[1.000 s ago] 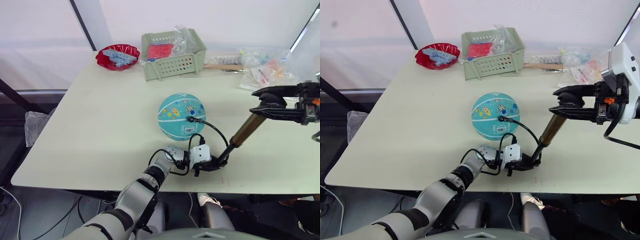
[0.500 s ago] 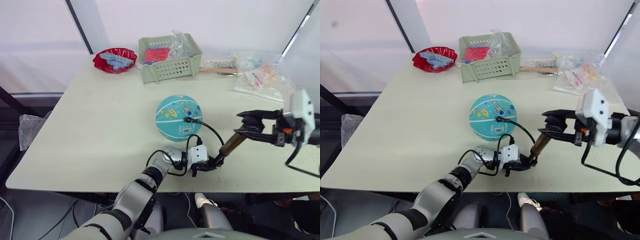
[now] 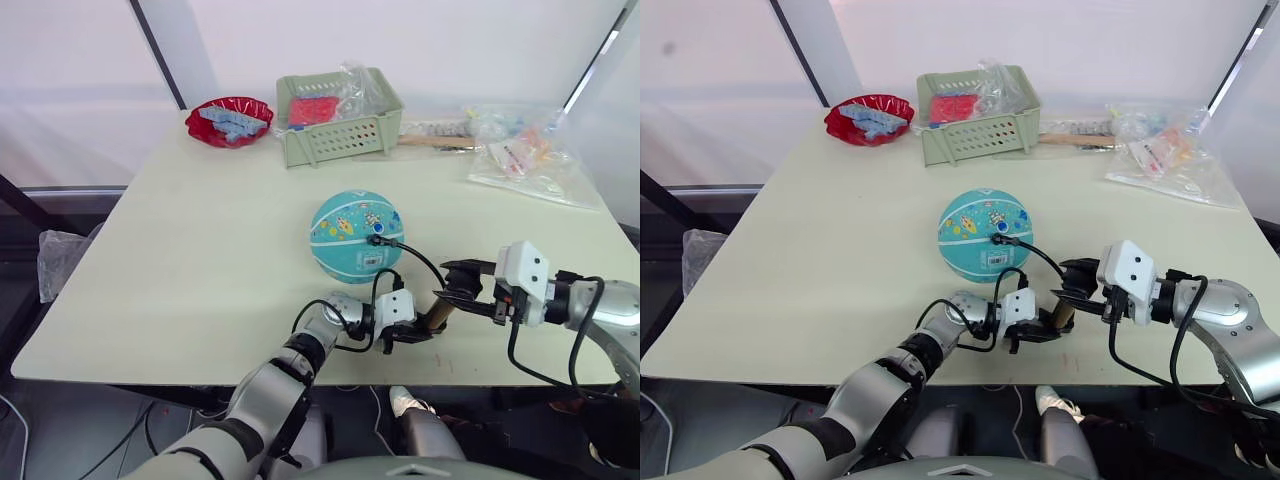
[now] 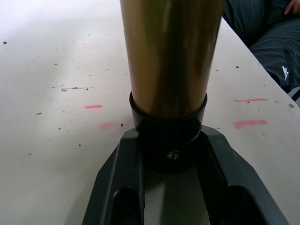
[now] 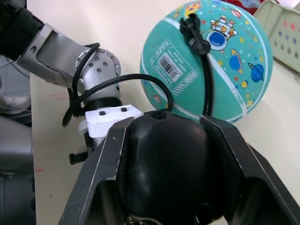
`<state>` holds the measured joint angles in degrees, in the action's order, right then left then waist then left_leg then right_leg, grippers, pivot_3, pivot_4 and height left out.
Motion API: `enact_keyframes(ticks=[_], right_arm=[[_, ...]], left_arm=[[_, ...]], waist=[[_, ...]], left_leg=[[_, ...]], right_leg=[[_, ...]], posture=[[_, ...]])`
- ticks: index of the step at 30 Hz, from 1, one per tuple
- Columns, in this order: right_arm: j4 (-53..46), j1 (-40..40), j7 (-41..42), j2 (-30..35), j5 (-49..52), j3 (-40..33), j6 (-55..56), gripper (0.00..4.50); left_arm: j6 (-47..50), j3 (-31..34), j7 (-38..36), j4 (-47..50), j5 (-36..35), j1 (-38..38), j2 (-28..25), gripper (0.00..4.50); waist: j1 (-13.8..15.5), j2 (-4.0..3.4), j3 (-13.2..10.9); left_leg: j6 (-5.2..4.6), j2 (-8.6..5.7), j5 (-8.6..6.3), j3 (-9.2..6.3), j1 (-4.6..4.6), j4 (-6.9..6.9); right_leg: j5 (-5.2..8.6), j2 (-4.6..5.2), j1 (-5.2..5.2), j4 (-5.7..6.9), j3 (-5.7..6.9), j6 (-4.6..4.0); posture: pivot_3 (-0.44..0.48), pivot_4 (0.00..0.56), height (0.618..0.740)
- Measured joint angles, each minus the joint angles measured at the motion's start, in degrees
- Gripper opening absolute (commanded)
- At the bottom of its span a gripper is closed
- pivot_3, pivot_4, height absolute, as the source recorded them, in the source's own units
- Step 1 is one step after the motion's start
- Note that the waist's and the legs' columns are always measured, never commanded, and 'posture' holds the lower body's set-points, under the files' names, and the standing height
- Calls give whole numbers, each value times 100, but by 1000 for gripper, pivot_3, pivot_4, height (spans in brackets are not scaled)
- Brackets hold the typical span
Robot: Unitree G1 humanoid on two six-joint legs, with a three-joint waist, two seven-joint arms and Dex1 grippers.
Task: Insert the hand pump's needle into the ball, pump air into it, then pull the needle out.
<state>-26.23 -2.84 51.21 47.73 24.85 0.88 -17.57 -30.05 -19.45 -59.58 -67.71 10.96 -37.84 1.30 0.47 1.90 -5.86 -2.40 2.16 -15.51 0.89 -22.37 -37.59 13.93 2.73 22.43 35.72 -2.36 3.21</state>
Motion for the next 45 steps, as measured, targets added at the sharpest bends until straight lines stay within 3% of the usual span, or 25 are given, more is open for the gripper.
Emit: enact_keyframes(ticks=[3, 4, 5, 6, 8, 19, 24, 29, 34, 45], right_arm=[[36, 1, 0, -58, -34, 29, 68, 1655], [46, -4, 0, -76, -48, 34, 75, 1655], [56, -8, -1, -88, -57, 37, 77, 1655], [65, -11, -1, -94, -60, 38, 77, 1655], [79, -21, -6, -121, -74, 36, 79, 1655], [-135, 246, -174, -251, -82, -88, 97, 1655], [-285, 452, -312, -316, -89, -182, 165, 1655], [-372, 495, -405, -323, -130, -186, 165, 1655], [-415, 476, -407, -331, -135, -204, 164, 1655], [-411, 360, -284, -307, -88, -334, 32, 1655]], left_arm=[[92, 92, -159, 0, -41, 1, 1, 2750], [102, 109, -196, 8, -54, -5, 1, 3305], [106, 126, -214, 19, -76, -5, 2, 3495], [107, 140, -228, 20, -95, 5, 2, 4096], [151, 254, -405, 60, -229, 68, -2, 4477], [328, 537, -1375, 855, -864, 541, -325, 4500], [594, 645, -2064, 2336, -1426, 1412, -1204, 4500], [895, 648, -2172, 3269, -1756, 1877, -1494, 4500], [1327, 896, -2244, 4548, -2388, 2613, -2162, 4500], [2022, 1469, -2119, 5890, -3370, 3234, -2834, 4500]], waist=[[-15, 0, 0], [-17, 0, 0], [-20, 1, -2], [-22, 1, -4], [-39, 5, -22], [-124, 4, -85], [-110, -37, -127], [-88, -35, -132], [-124, -41, -136], [-118, -58, -152]], left_leg=[[0, 2, 0, 1, 9, 0], [0, 4, 0, 1, 16, 0], [0, 6, 0, 2, 27, 0], [0, 8, 0, 2, 32, 0], [0, 15, -1, 2, 45, 0], [0, 13, 0, 6, 38, 9], [1, 21, 0, 6, 38, 19], [2, 14, -1, 9, 30, 17], [8, 23, 2, 5, -18, 21], [29, 19, 12, 30, -47, 22]], right_leg=[[-1, -4, -5, 1, -1, -2], [0, -4, -11, 1, -2, -2], [0, -3, -21, 1, -2, -2], [0, -2, -27, 1, -2, -2], [1, 6, -39, 1, -3, 0], [0, 15, -35, 0, -10, -3], [2, 51, -31, 0, -11, -10], [3, 81, -29, -5, -2, -7], [3, 103, 15, -7, -6, -8], [3, 148, 26, -10, 15, -7]], posture=[[0, 150, 736], [0, 150, 736], [0, 150, 736], [0, 150, 736], [0, 150, 736], [0, 150, 736], [0, 150, 736], [0, 150, 736], [0, 150, 736], [0, 150, 736]])
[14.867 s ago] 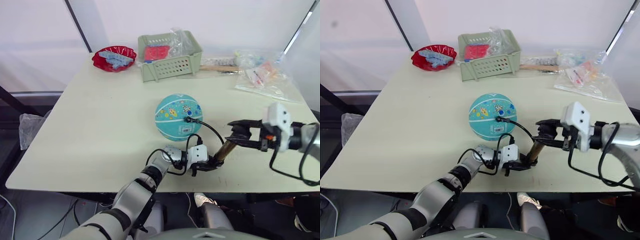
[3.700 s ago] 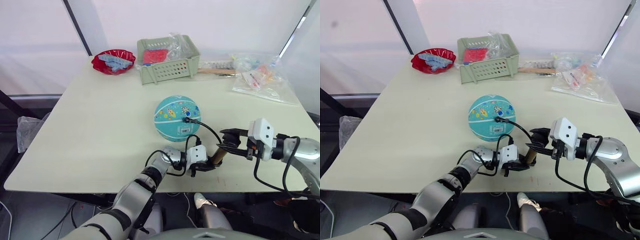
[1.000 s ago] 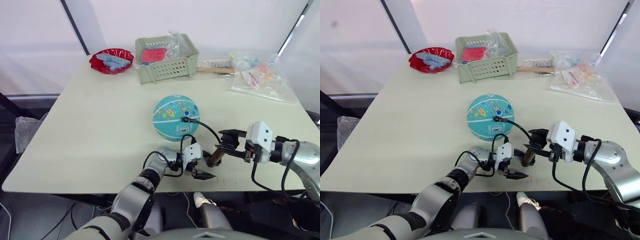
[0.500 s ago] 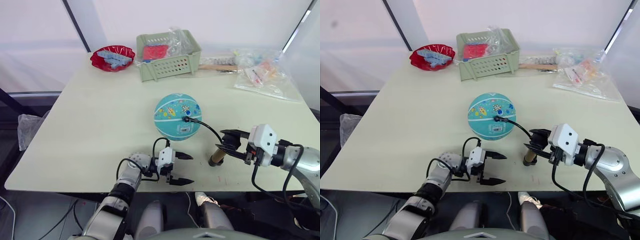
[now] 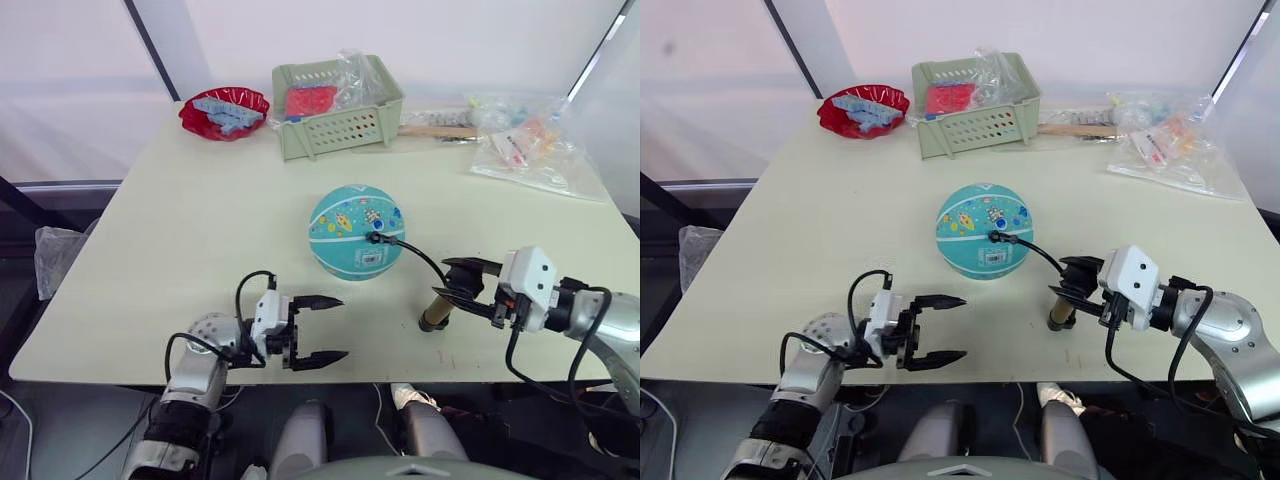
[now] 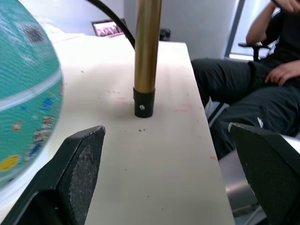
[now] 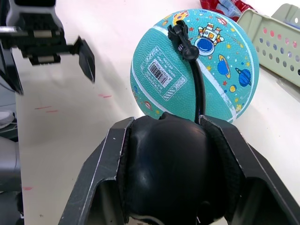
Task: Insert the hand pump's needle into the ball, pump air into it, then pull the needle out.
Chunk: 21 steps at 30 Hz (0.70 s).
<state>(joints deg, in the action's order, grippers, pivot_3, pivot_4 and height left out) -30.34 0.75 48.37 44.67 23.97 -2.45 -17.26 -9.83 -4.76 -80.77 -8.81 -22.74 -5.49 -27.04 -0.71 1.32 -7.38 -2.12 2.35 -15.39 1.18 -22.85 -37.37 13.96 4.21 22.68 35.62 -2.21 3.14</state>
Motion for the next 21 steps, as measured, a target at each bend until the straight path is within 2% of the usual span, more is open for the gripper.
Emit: enact_keyframes(ticks=[10, 15, 21], right_arm=[[51, -81, 179, 169, 286, -267, -134, 1655], [147, -136, 185, 312, 307, -451, -146, 1655], [288, -244, 247, 705, 139, -756, -156, 1655]], left_arm=[[391, 307, 6, 720, -459, 261, -422, 4500], [466, 315, 58, 812, -504, 242, -435, 4500], [452, 471, 263, 701, -503, -43, -418, 4500]], waist=[[36, -55, -63], [93, -59, -118], [166, -62, -146]], left_leg=[[-1, -4, 2, 3, -9, 1], [-2, -14, 3, 24, -18, -5], [-3, -21, 3, 19, -28, -14]], right_leg=[[1, 2, 3, -6, 20, 1], [1, 34, 4, -7, 143, 3], [2, -3, 5, -6, 158, 8]], posture=[[0, 150, 736], [0, 150, 736], [0, 150, 736]])
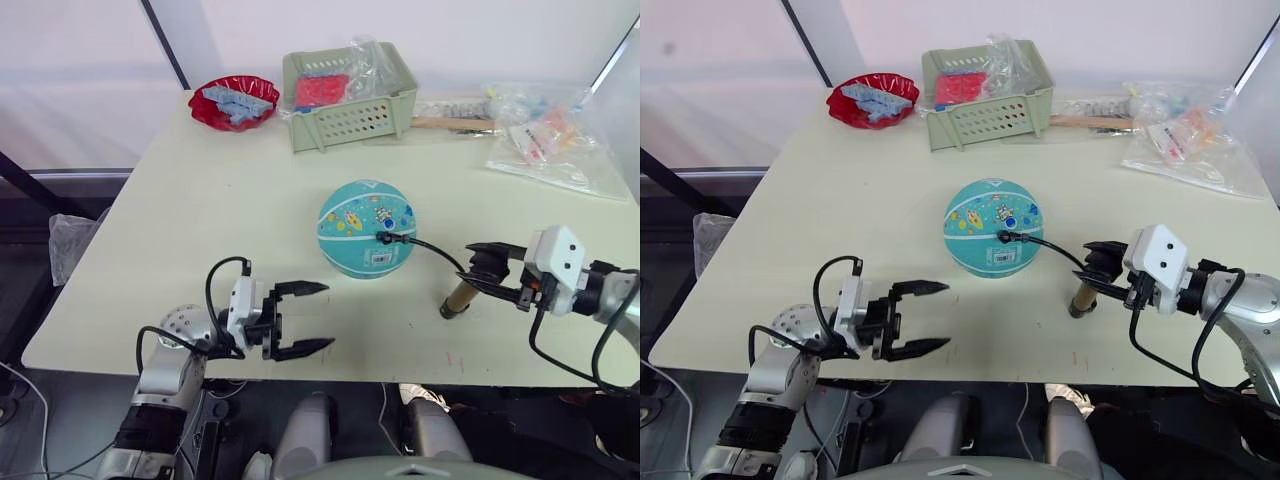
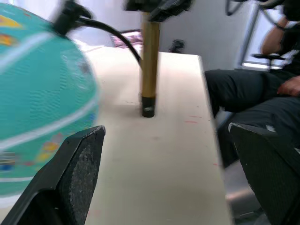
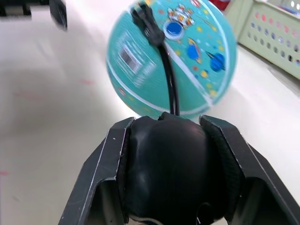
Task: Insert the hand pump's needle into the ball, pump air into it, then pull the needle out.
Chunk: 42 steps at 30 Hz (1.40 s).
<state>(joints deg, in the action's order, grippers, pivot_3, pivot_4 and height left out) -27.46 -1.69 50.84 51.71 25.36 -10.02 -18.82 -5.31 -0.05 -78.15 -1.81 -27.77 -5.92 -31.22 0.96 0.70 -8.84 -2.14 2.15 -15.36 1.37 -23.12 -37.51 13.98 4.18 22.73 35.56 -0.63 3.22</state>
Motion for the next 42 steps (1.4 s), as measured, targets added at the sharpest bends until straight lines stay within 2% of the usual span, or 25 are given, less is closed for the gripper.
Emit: enact_keyframes(ticks=[7, 14, 24, 31, 32, 33, 36, 42], right_arm=[[338, -381, 239, 543, -507, -280, 421, 1655], [784, -608, 219, 561, -1450, -83, 1372, 1655], [1254, -628, 242, 752, -2905, 742, 3030, 1655], [1329, -836, 185, 342, -3546, 1567, 3540, 1655], [1370, -866, 159, 307, -3631, 1630, 3626, 2749], [1407, -867, 152, 269, -3652, 1716, 3691, 2885], [1485, -793, 156, 132, -3714, 1965, 3863, 4352], [1433, -574, 281, 122, -3384, 2052, 4039, 4438]], left_arm=[[12, -19, -39, 16, 1, 59, 0, 4500], [16, -26, -40, 24, 0, 49, 4, 4500], [38, -52, -53, 117, 0, 43, 4, 4500], [59, -74, -109, 117, 1, -29, 8, 4500], [62, -75, -115, 117, 1, -37, 8, 4500], [71, -79, -122, 117, 2, -50, 9, 4500], [76, -87, -160, 116, 2, -72, 11, 4500], [79, -89, -165, 114, 3, -72, 10, 4500]], waist=[[-21, -6, -21], [-16, -9, -25], [-21, -10, -25], [-25, -9, -25], [-25, -8, -24], [-25, -8, -24], [-23, -9, -24], [-23, -9, -24]], left_leg=[[0, -3, 0, 0, 2, 1], [1, -3, 0, 4, 2, -2], [14, -1, 8, 32, 10, -5], [24, 2, 14, 37, 15, -10], [25, 3, 15, 37, 16, -12], [25, 3, 15, 37, 16, -14], [25, 4, 15, 38, 16, -16], [25, 5, 15, 40, 16, -28]], right_leg=[[-2, -25, 2, 14, 2, 37], [-3, -35, 2, 23, -2, 39], [-3, -38, 1, 34, -7, 40], [-3, -46, -2, 37, -14, 39], [-3, -46, -3, 38, -15, 39], [-4, -47, -3, 39, -15, 39], [-4, -48, -3, 42, -16, 39], [-4, -48, -4, 49, -20, 40]], posture=[[0, 150, 736], [0, 150, 736], [0, 150, 736], [0, 150, 736], [0, 150, 736], [0, 150, 736], [0, 150, 736], [0, 150, 736]])
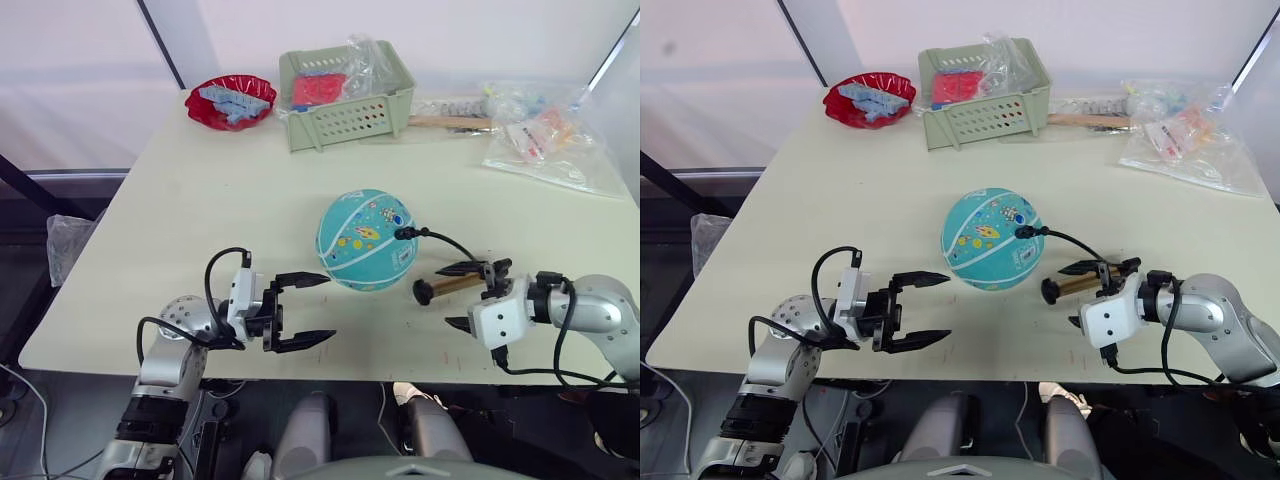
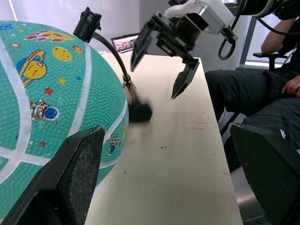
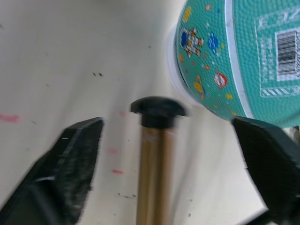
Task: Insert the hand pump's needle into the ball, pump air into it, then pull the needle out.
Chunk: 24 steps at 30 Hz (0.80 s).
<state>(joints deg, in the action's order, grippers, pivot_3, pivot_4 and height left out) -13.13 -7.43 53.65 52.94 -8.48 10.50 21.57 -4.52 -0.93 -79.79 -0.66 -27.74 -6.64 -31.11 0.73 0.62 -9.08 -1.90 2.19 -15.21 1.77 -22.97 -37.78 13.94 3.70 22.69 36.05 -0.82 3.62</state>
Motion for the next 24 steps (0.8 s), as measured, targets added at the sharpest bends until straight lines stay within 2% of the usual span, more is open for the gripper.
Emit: enact_keyframes(ticks=[5, 13, 17, 24], right_arm=[[-132, 500, -29, -49, 796, -451, -130, 4438], [-928, 1553, -481, -784, 2620, -1406, -1184, 4438], [-1462, 2037, -759, -1098, 3280, -1776, -1673, 4438], [-1845, 2758, -909, -1505, 3677, -2198, -1799, 4438]], left_arm=[[13, 13, 12, 1, -1, 3, 1, 4500], [137, 30, 354, 23, -41, -102, 86, 4500], [401, 26, 749, 231, -48, -375, 187, 4500], [1042, 4, 1616, 398, 1, -1035, 397, 4500]], waist=[[5, 1, -1], [8, 6, -3], [3, 8, -2], [6, 9, -2]], left_leg=[[0, 1, -1, -1, -2, -30], [1, 3, 2, -8, 11, -66], [3, 3, 3, -5, 12, -73], [3, 2, 3, -5, 10, -71]], right_leg=[[1, 0, -1, 27, -2, -1], [7, -3, -3, 83, -8, -16], [4, -3, -5, 85, -16, -14], [-3, -8, -4, 85, -16, 2]], posture=[[0, 150, 736], [0, 150, 736], [0, 150, 736], [0, 150, 736]])
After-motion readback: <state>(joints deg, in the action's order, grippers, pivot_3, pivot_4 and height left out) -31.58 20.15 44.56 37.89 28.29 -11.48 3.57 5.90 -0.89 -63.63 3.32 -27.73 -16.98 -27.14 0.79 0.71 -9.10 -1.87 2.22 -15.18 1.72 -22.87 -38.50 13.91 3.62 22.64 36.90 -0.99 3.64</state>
